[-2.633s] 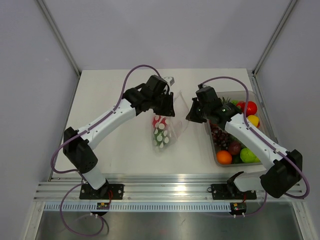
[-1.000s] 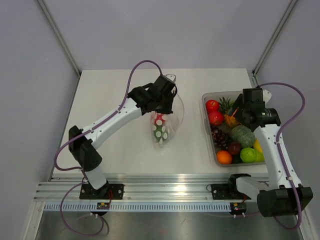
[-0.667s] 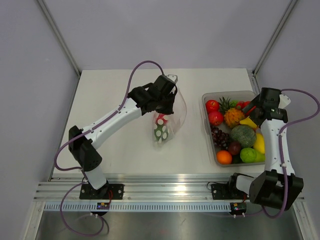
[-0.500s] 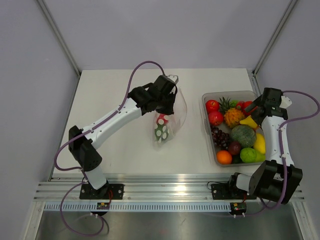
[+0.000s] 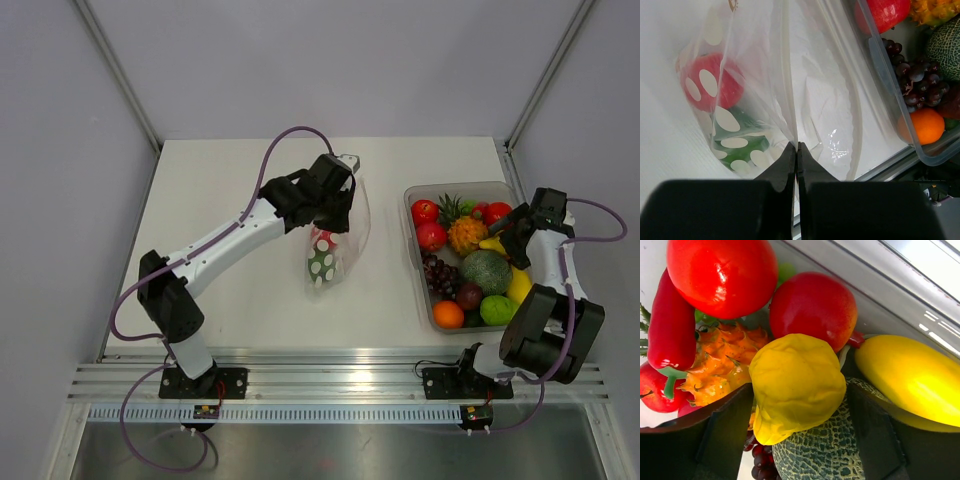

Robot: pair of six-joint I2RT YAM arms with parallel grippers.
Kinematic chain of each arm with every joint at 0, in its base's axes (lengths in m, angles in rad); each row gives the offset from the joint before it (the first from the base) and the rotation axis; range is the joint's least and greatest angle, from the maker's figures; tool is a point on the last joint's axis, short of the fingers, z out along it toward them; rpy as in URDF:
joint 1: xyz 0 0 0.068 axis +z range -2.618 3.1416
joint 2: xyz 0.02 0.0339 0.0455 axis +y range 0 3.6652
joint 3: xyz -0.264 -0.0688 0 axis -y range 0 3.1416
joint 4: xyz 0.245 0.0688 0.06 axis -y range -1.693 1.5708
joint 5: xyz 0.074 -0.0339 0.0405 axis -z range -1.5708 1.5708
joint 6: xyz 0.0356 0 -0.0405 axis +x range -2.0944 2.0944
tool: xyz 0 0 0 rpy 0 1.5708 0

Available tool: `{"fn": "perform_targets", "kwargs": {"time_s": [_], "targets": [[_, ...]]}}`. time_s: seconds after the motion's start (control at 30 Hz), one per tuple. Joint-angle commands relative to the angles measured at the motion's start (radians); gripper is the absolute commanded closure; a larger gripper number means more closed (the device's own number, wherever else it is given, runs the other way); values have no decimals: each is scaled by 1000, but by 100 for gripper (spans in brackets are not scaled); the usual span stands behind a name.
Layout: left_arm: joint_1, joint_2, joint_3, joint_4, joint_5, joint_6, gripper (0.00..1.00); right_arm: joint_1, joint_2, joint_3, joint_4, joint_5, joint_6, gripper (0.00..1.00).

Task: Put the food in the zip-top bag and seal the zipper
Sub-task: Pick up the fake fruit from the bin.

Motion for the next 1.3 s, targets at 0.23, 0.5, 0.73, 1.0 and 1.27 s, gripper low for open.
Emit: {"fn": "perform_targets", "kwargs": {"time_s": [0.23, 0.5, 0.73, 1.0, 1.27], "targets": [[4, -9, 7, 37, 22, 30, 100, -3, -108, -20, 34, 12, -17, 53], [4, -27, 12, 33, 22, 29, 100, -3, -301, -5, -35, -29, 23, 58], [7, -38, 23, 25, 57, 24, 100, 60, -381, 118, -97, -212, 34, 59], [15, -60, -5, 68, 101, 12, 100, 371, -399, 244, -134, -249, 15, 59], [21, -57, -3, 66, 158, 23, 100, 707, -311, 353, -129, -234, 8, 59]]}}
